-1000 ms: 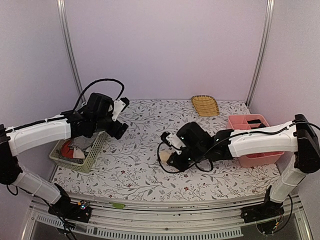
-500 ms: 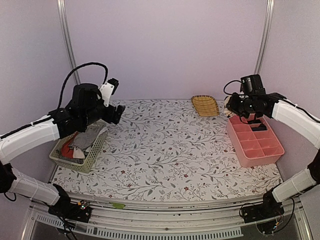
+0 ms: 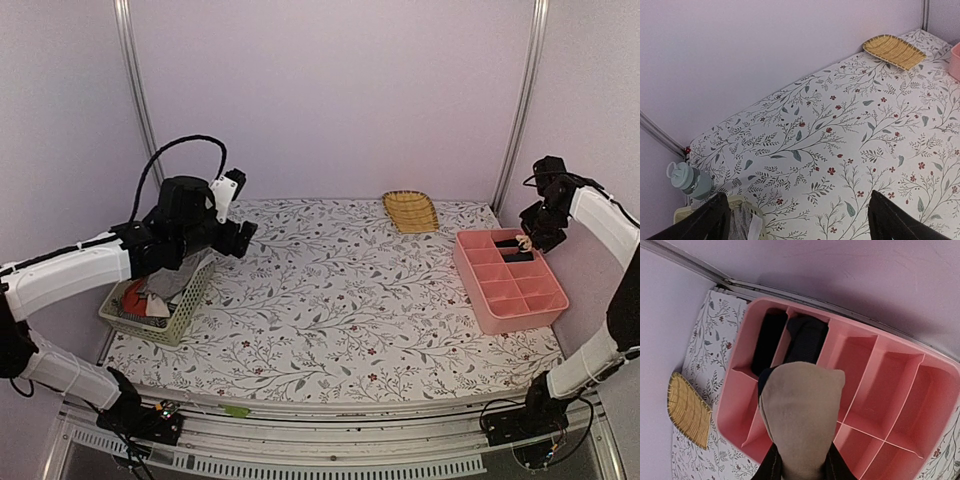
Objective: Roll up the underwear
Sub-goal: Place the underwear in the storage box.
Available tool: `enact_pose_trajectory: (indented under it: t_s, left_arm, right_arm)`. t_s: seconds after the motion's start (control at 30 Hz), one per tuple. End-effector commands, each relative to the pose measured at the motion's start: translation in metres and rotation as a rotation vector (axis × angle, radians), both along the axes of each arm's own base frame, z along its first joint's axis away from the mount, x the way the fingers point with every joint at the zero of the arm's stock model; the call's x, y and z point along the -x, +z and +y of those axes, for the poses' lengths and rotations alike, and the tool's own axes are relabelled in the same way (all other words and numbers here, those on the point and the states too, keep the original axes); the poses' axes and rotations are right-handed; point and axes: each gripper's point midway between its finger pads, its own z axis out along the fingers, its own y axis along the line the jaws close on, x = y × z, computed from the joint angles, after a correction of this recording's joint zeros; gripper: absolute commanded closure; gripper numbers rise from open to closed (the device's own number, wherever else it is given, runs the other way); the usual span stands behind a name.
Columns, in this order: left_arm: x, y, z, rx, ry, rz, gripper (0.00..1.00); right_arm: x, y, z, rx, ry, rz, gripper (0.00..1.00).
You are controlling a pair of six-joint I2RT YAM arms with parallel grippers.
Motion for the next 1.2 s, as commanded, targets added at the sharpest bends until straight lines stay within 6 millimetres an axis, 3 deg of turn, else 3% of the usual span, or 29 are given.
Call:
enact_pose_trajectory:
  t_s: [0.0,0.2,0.43,0.73,1.17]
  left_arm:
    - [-0.006,-0.009,-0.001,0.022,0.009,0.01,0.04]
    - [-0.01,-0.015,-0.004,0.006,0.003,0.022,0.04]
    - [-0.02,-0.021,-0.008,-0.043,0.009,0.028,0.04]
    - [-0.027,-0.028,-0.014,-0.057,0.002,0.042,0.04]
    - [-0.031,-0.036,-0.011,-0.085,0.021,0.055,0.04]
  right_arm:
    - [0.012,-0.024,-0.009,-0.036,-0.124,0.087,1.0]
    - [-0.004,-0.054,-0.017,-0.109,-0.134,0.119,1.0]
    - [-0.004,-0.085,-0.018,-0.204,-0.172,0.185,1.0]
    - [-0.012,-0.106,-0.029,-0.204,-0.212,0.214,1.0]
    - [-0.029,-0.126,-0.061,-0.11,-0.27,0.256,1.0]
